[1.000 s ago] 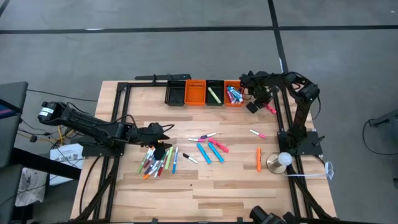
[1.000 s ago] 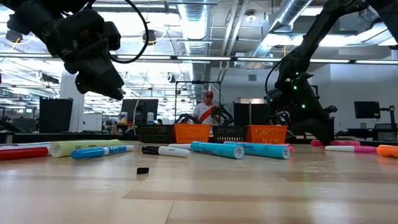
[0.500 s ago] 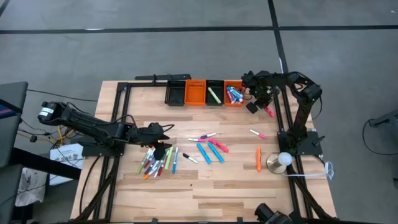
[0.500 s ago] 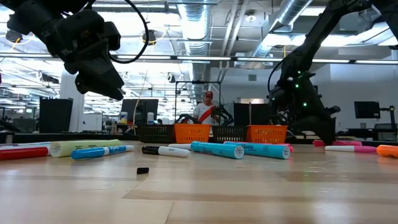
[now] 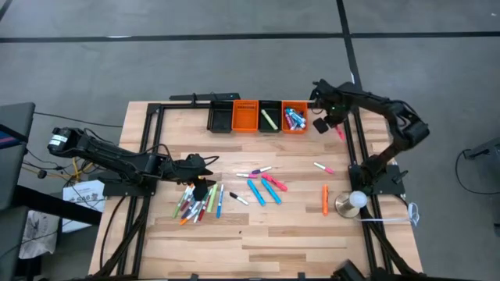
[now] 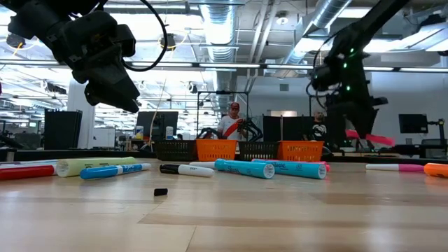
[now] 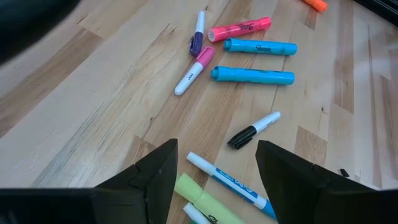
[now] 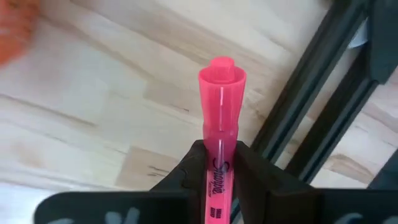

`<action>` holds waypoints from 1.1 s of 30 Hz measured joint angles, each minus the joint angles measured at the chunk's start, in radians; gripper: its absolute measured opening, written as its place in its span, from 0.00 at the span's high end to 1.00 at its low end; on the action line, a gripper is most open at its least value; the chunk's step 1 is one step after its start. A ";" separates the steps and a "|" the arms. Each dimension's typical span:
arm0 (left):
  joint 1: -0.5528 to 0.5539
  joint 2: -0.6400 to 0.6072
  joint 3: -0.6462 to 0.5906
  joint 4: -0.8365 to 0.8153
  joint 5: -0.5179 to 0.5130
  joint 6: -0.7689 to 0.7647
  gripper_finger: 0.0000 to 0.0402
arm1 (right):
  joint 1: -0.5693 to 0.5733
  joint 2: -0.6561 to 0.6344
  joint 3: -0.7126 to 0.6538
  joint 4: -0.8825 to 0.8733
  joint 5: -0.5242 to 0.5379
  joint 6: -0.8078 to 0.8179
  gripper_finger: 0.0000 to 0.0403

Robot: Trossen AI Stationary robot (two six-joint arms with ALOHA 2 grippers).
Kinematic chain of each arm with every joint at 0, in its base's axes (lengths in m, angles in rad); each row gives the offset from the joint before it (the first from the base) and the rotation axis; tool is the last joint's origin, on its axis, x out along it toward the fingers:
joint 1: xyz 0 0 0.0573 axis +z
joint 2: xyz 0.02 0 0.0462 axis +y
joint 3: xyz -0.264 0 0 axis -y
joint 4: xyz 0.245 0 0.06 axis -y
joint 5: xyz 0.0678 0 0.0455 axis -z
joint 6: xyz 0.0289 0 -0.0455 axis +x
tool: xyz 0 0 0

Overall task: Pick & Place Markers
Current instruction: Put the pink highlighter pen into the right black bin

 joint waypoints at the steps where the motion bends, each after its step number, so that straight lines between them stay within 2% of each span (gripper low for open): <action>1: 0.000 0.000 0.000 0.000 0.000 0.000 0.47 | 0.000 -0.023 0.000 0.008 -0.016 -0.001 0.89; 10: 0.001 0.000 0.000 0.000 0.000 0.000 0.47 | 0.051 -0.195 0.001 0.173 -0.229 -0.024 0.88; 17: 0.001 0.000 0.000 0.006 -0.001 0.000 0.47 | 0.154 -0.215 0.001 0.400 -0.367 0.011 0.88; 23: 0.001 0.000 0.000 0.008 -0.001 0.000 0.47 | 0.231 -0.130 0.022 0.631 -0.452 0.099 0.88; 33: 0.001 0.000 0.000 0.013 -0.001 0.003 0.47 | 0.281 0.192 0.296 0.586 -0.442 0.063 0.88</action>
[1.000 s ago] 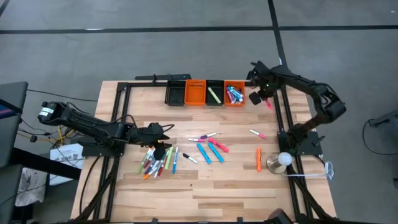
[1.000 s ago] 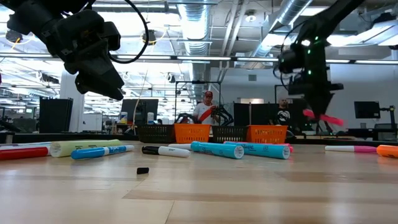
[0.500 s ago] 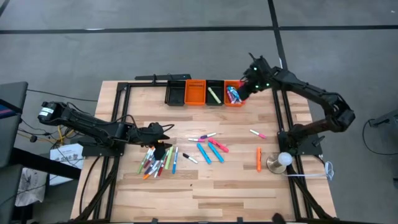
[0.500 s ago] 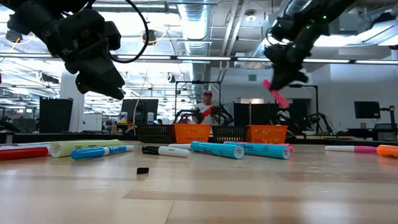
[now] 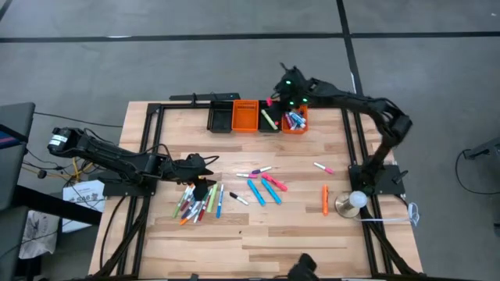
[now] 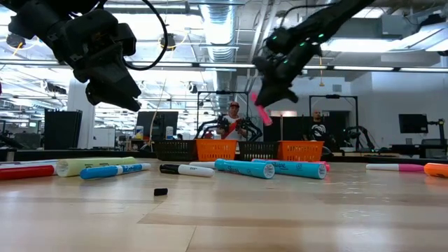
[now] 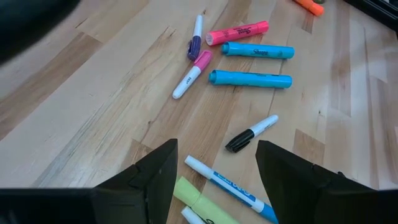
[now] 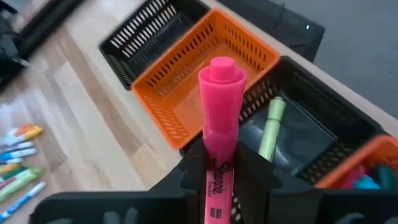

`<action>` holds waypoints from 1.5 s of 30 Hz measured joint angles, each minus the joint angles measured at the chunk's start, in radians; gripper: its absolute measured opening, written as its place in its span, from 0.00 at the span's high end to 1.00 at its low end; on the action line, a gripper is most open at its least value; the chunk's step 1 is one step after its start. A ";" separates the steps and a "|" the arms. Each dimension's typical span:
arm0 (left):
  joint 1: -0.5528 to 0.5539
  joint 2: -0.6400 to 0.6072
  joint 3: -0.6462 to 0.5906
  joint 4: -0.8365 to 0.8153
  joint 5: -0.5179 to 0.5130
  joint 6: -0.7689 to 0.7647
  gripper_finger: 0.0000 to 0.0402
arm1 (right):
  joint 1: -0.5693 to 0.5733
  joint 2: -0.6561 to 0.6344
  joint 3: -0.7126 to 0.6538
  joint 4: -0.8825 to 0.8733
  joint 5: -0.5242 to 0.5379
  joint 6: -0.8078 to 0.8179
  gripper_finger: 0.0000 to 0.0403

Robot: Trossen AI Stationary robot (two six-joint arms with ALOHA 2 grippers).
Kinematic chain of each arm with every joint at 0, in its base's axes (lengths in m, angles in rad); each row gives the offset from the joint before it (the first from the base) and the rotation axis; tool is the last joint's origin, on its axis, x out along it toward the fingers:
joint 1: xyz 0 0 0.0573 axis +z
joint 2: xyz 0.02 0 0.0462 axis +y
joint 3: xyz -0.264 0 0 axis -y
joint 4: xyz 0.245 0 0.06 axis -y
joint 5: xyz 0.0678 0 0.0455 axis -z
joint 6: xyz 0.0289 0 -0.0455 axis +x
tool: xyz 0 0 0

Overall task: Pick & Place Markers
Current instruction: Put the pink highlighter pen into the right black bin

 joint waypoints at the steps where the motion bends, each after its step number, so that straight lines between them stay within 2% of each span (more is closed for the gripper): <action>1: 0.000 0.000 0.000 0.000 0.000 0.000 0.47 | -0.001 0.032 0.029 -0.027 0.007 -0.010 0.88; 7: -0.001 0.000 0.000 0.000 0.000 0.000 0.47 | -0.002 0.190 0.156 -0.185 0.109 -0.077 0.87; 15: 0.000 0.000 0.000 0.001 0.000 0.000 0.47 | 0.006 0.246 0.193 -0.179 0.109 -0.090 0.85; 28: 0.000 0.000 0.000 0.001 0.000 0.000 0.47 | 0.013 0.233 0.193 -0.222 0.130 -0.090 0.54; 33: 0.000 0.000 0.000 0.001 0.001 0.000 0.47 | 0.021 0.159 0.193 -0.281 0.132 -0.119 0.51; 37: 0.000 0.000 0.000 0.001 0.001 0.000 0.47 | 0.058 0.049 0.180 -0.303 0.132 -0.139 0.51; 41: -0.001 0.000 0.000 0.001 0.004 0.000 0.47 | 0.119 -0.090 0.124 -0.312 0.167 -0.143 0.53; 45: -0.001 0.000 0.000 0.001 0.004 0.000 0.47 | 0.192 -0.246 0.007 -0.315 0.219 -0.084 0.55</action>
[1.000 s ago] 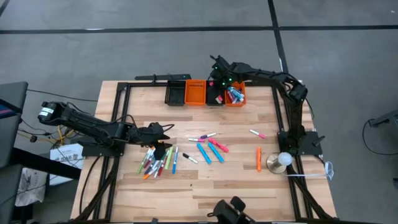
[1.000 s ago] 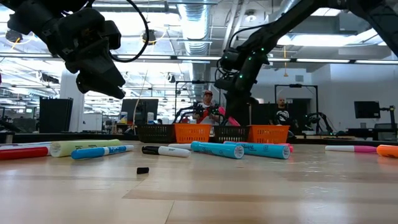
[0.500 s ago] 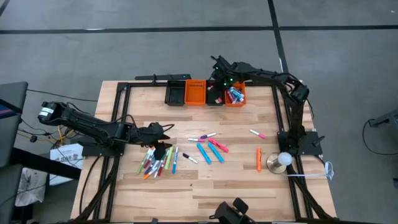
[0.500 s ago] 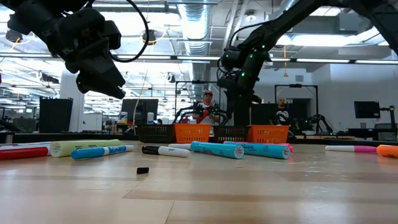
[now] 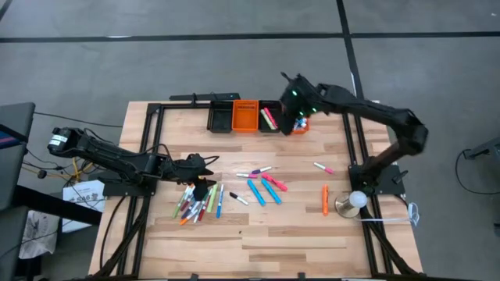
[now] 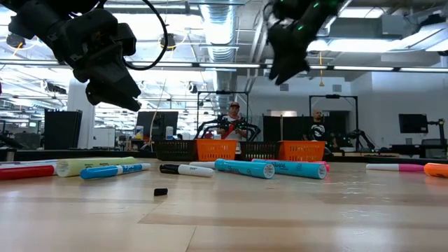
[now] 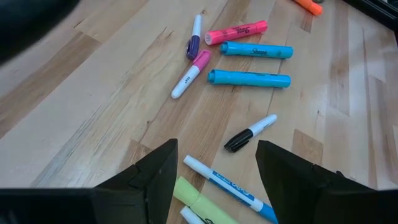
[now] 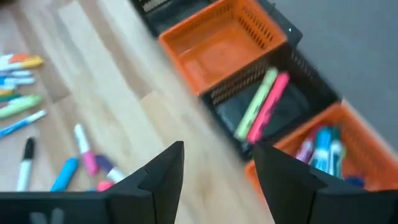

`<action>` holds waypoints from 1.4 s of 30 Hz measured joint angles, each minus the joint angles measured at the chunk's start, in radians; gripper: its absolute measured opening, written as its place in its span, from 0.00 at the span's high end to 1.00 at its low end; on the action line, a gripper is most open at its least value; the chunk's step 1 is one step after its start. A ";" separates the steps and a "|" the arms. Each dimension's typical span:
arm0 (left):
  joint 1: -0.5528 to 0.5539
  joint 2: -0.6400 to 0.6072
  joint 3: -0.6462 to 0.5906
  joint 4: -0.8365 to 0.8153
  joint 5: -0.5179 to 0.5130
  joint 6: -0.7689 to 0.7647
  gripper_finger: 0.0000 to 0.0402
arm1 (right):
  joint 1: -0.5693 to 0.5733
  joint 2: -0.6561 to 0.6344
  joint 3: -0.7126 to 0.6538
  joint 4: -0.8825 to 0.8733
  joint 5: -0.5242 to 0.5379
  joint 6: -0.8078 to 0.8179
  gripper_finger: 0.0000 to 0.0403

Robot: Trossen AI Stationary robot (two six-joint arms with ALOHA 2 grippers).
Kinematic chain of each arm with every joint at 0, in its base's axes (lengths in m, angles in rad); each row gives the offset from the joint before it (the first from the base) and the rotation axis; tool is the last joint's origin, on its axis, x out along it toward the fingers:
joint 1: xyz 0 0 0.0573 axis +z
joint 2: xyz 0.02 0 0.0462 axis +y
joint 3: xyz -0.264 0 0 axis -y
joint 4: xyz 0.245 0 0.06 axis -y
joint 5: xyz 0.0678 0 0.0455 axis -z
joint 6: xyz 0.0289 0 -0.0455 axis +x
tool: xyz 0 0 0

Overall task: Pick & Place Markers
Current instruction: Put the pink highlighter pen into the right black bin

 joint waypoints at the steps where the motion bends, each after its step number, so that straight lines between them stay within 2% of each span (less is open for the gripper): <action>1: 0.000 0.000 0.000 0.000 0.000 0.000 0.47 | 0.020 -0.037 -0.038 -0.003 0.014 0.030 0.55; 8: 0.000 0.000 0.000 0.000 0.000 -0.003 0.47 | 0.192 -0.264 -0.337 0.001 0.050 0.304 0.57; 14: 0.000 0.000 0.000 0.001 0.000 -0.003 0.47 | 0.391 -0.365 -0.533 0.041 0.044 0.471 0.57; 20: 0.007 0.000 0.000 0.009 0.003 -0.003 0.47 | 0.551 -0.379 -0.598 0.023 0.120 0.741 0.57; 26: 0.065 0.000 0.000 0.022 0.098 -0.001 0.47 | 0.637 -0.373 -0.597 -0.061 0.123 0.882 0.59; 30: 0.095 0.000 0.000 0.023 0.117 0.000 0.47 | 0.629 -0.362 -0.598 -0.172 0.118 0.867 0.61; 33: 0.097 0.000 0.000 0.023 0.119 0.000 0.47 | 0.602 -0.336 -0.598 -0.153 0.120 0.765 0.62; 42: 0.075 0.000 0.000 0.030 0.119 -0.003 0.47 | 0.566 -0.153 -0.596 0.316 0.068 0.433 0.63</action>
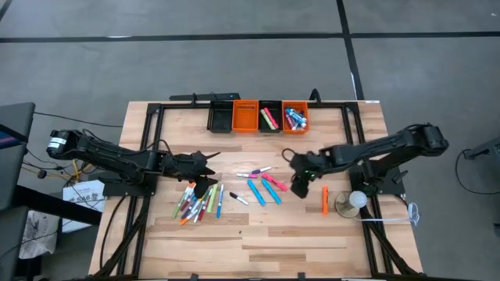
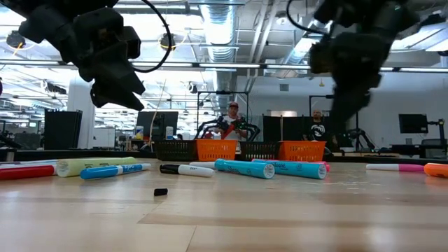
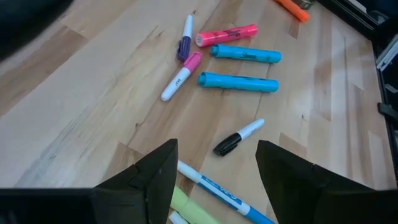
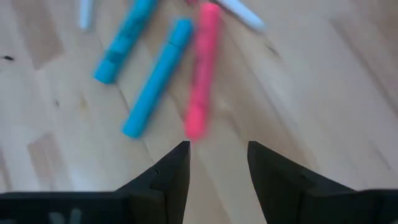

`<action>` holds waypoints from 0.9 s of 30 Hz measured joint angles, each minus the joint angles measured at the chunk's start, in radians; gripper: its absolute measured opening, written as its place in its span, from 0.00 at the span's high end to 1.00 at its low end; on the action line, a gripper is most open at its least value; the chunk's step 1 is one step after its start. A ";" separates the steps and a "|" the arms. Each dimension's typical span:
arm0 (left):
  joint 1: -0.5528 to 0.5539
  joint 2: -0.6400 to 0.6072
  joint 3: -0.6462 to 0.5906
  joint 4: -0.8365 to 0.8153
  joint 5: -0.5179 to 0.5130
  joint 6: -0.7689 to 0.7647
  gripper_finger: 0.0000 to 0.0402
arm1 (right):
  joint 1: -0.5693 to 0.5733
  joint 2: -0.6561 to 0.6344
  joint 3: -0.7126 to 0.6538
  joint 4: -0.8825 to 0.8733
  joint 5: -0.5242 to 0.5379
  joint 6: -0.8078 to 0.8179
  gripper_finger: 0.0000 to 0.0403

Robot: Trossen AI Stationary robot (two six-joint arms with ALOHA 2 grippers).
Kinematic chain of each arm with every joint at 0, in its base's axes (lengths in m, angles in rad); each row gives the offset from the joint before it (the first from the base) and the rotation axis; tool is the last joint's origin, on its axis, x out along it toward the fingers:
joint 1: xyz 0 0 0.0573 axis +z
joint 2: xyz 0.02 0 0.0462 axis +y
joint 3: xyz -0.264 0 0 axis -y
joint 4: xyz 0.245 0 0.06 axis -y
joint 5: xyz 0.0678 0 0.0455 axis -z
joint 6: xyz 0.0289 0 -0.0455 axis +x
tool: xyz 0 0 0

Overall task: Pick & Place Markers
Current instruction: Put the pink highlighter pen into the right black bin

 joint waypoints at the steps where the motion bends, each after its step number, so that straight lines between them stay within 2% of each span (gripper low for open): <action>1: 0.000 0.000 0.000 0.000 0.000 0.000 0.47 | 0.001 0.028 0.000 0.039 0.000 -0.018 0.63; 4: 0.000 0.000 0.000 0.001 -0.002 0.000 0.47 | -0.001 0.119 0.006 0.104 0.001 -0.063 0.65; 14: 0.000 0.000 0.000 0.001 -0.002 0.002 0.47 | -0.001 0.347 0.091 0.080 0.003 -0.160 0.69; 21: 0.000 0.000 0.000 0.005 -0.002 0.003 0.47 | -0.001 0.380 0.151 0.015 0.015 -0.178 0.68; 27: 0.000 0.000 0.000 0.008 -0.002 0.003 0.47 | -0.001 0.321 0.192 -0.002 0.067 -0.161 0.69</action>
